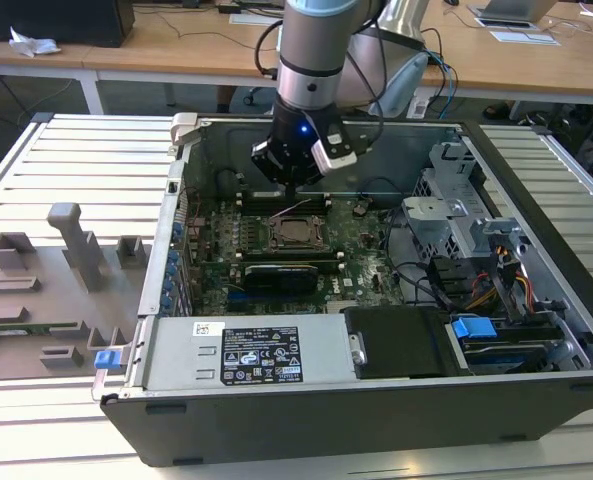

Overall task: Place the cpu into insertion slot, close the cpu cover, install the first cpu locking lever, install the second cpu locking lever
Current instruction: 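Install the first cpu locking lever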

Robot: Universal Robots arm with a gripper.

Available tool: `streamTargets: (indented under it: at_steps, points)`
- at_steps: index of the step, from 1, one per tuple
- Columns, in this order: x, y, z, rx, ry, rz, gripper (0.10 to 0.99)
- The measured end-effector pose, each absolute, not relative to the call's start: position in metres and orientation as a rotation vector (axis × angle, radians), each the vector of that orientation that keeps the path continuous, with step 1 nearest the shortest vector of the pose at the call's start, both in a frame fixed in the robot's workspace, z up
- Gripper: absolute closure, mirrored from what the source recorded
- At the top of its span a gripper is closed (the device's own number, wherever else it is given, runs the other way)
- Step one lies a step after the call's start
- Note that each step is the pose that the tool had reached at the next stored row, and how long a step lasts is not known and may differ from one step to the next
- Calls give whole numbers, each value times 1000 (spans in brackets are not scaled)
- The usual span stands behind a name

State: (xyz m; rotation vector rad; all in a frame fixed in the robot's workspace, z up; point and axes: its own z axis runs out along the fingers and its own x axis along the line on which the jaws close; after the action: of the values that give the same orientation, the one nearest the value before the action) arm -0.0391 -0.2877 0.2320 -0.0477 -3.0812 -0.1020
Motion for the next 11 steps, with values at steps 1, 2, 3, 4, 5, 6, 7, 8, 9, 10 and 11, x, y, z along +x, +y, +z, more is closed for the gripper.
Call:
streamTargets:
  at_steps: [1, 2, 3, 4, 5, 6, 7, 8, 9, 10, 11]
  points:
    - [-40, -288, 232, -47, -3081, -114, 980]
    - [-41, -289, 231, -46, -3080, -125, 980]
    - [-42, -290, 231, -45, -3079, -139, 980]
    - [-43, -292, 230, -44, -3079, -153, 980]
    - [-43, -294, 230, -43, -3078, -163, 980]
    - [-43, -297, 229, -41, -3077, -178, 980]
    - [-43, -298, 227, -35, -3076, -191, 980]
    - [-43, -298, 227, -29, -3076, -192, 980]
    - [-43, -298, 226, -11, -3075, -191, 980]
    - [-43, -298, 226, 14, -3074, -190, 980]
    - [-43, -298, 225, 34, -3073, -189, 980]
